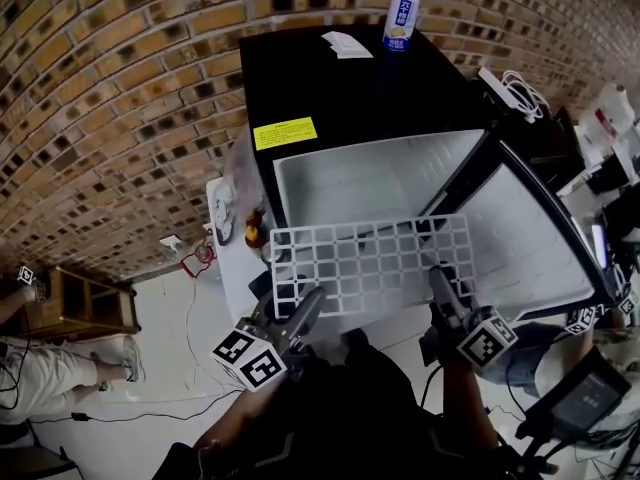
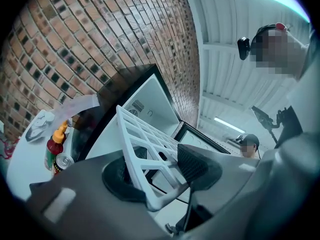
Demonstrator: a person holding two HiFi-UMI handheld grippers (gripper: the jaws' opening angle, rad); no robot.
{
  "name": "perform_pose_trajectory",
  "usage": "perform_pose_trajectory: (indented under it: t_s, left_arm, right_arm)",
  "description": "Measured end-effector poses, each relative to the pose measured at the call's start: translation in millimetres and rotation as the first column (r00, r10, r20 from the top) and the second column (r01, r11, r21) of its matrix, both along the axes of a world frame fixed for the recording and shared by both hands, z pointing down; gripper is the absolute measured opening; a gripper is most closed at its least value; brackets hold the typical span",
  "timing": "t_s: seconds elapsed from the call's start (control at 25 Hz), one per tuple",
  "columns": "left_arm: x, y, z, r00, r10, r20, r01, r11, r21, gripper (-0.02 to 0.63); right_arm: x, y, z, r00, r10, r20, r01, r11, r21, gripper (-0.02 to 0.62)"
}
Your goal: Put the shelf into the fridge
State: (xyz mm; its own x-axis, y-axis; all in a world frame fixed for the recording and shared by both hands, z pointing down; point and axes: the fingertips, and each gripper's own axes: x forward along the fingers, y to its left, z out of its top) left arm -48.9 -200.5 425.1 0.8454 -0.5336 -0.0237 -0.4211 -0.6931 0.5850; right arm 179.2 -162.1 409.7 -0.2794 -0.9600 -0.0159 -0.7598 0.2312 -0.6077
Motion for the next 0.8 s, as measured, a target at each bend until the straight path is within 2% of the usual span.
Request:
perform_pose_trajectory:
  t_s: [0.28,0.52,0.8]
  left_arm:
    - [19.2,-18.8,19.0,0.998,-0.065,0.005,0.065,0.997,-0.036,0.186]
    - [29.3,-37.6,30.6,0.990,-0.129,0.052,0.132,0.988,-0.074,0.186]
    - [42.2,-49.2,43.0,0.989,-0.137,0.052,0.142,0.984,-0.112,0.184]
  right_arm:
    - [20.4,-31.2,15.2,0.999,-0.047,0.008,0.047,0.998,-0.031,0.161]
    - [33.4,-61.4,38.3,0.994,-0.098,0.049,0.101,0.993,-0.056,0.163]
    - [45.4,-73.6,45.9,0.994,-0.093,0.056,0.097,0.992,-0.077,0.163]
